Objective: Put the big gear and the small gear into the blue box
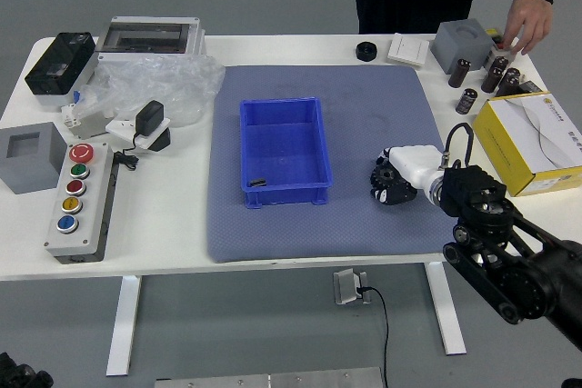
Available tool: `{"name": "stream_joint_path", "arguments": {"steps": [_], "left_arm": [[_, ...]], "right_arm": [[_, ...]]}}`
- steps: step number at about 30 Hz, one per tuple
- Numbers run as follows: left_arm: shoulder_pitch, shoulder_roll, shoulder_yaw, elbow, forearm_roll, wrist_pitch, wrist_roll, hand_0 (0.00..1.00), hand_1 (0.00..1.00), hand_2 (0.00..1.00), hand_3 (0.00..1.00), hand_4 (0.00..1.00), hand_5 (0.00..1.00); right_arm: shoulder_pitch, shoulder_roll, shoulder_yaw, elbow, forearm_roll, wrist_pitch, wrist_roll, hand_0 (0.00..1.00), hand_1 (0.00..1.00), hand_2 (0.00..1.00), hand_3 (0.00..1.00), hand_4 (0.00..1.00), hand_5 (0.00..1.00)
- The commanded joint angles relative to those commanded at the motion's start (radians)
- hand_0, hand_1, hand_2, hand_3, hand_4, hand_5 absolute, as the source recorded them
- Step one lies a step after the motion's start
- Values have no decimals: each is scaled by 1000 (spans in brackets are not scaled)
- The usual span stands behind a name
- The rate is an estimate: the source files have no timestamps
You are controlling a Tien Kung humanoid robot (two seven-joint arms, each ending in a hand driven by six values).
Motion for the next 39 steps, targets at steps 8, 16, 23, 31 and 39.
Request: {"name": "stream_joint_path", "arguments": {"steps": [8,16,23,31,39], "left_arm": [[-1,-1,0,0,0,0,0,834,819,821,837,690,573],[0,0,-3,0,5,-1,0,834,819,821,836,690,574],[2,0,-6,-1,9,-2,0,834,819,822,836,691,574],[1,3,-6,-1,10,-2,0,833,820,821,836,691,574],[2,5,-8,-1,13,-2,0,834,819,822,836,693,575]], "right_arm": [[1,1,-2,-3,0,-17,3,488,440,474,568,457,302],[0,3,-1,-7,0,-41,6,481,415,445,554,432,287],[1,3,14,4,0,-60,7,478,405,430,543,425,281],[15,-8,58,50,0,-62,3,476,403,429,540,414,270],[35,-19,97,111,0,-60,0,479,397,420,529,416,273]]}}
